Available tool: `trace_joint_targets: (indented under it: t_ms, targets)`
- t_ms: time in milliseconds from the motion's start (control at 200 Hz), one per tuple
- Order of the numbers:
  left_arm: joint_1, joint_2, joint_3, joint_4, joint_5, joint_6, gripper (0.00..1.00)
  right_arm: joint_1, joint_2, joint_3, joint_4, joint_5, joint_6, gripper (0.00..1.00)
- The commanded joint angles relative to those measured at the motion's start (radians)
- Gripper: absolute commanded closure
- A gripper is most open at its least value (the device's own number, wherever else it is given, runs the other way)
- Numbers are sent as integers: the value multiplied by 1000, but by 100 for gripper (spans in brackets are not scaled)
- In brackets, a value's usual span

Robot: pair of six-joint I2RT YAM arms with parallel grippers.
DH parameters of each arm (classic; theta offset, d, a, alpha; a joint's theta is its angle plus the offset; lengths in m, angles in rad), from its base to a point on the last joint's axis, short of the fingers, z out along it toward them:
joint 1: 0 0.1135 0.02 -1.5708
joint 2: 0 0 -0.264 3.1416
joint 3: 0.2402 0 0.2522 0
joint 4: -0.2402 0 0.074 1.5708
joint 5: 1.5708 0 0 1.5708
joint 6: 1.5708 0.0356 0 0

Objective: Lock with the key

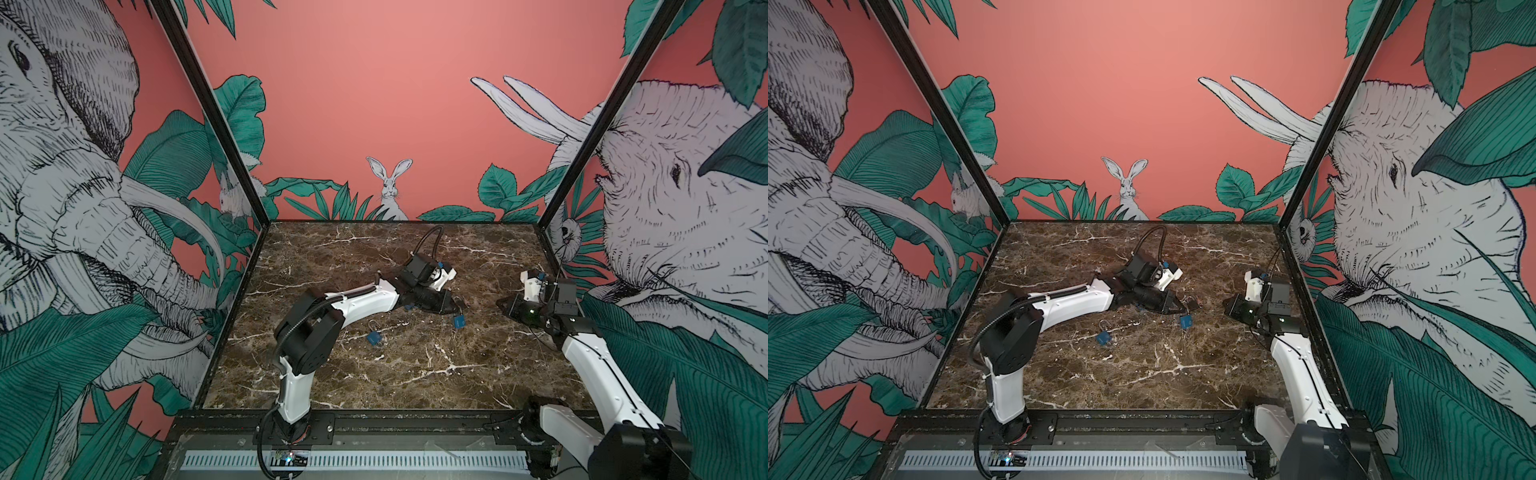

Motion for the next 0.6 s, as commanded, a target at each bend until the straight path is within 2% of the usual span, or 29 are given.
trace_joint_targets:
  t_ms: [0, 250, 595]
  targets:
    - [-26, 37, 57, 53, 31, -31, 100, -7, -21, 13, 35, -25, 17, 100]
    - [-76, 184, 160, 90, 57, -102, 100, -6, -16, 17, 28, -39, -1, 100]
    - [-107, 280, 212, 81, 17, -173, 100, -7, -9, 8, 48, -43, 6, 100]
